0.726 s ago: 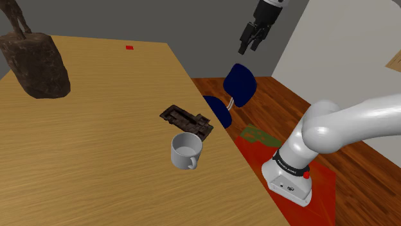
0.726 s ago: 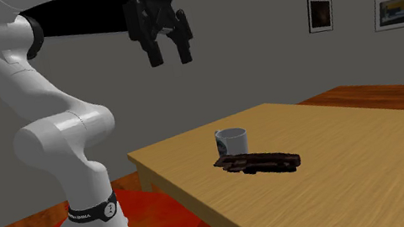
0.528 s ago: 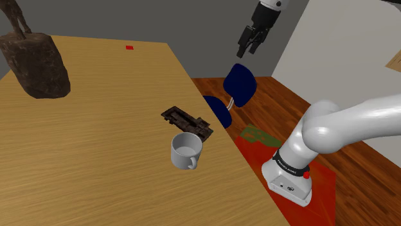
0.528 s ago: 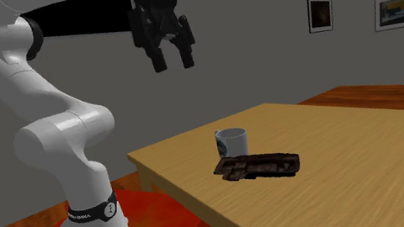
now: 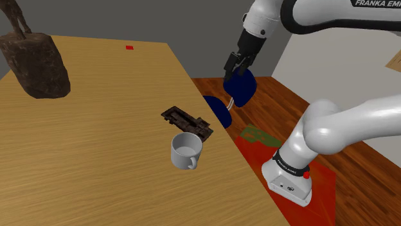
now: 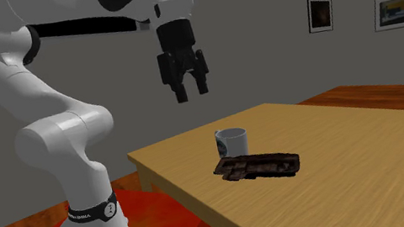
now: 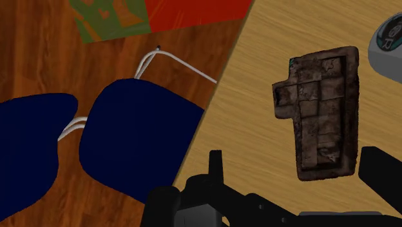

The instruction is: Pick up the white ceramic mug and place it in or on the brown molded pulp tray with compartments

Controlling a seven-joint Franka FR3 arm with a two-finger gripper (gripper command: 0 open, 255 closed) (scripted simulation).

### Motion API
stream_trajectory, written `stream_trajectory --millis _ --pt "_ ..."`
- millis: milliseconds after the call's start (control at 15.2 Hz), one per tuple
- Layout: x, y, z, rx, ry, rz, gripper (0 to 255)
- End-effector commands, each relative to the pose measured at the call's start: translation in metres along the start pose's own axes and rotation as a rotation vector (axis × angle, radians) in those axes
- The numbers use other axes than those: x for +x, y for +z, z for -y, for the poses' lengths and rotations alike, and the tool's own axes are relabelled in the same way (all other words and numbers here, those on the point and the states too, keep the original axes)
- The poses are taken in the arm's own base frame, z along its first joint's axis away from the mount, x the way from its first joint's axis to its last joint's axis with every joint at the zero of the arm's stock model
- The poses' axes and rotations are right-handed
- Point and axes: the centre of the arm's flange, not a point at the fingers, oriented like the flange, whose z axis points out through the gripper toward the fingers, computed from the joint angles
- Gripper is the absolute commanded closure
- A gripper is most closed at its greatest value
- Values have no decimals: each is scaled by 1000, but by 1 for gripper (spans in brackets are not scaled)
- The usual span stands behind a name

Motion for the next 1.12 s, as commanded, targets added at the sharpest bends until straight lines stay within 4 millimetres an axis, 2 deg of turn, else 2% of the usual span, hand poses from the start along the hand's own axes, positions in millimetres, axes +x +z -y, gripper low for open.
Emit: stream_trajectory --millis 0,1056 --pt "-1 18 17 7 5 5 0" --pt "-47 147 169 55 33 48 0"
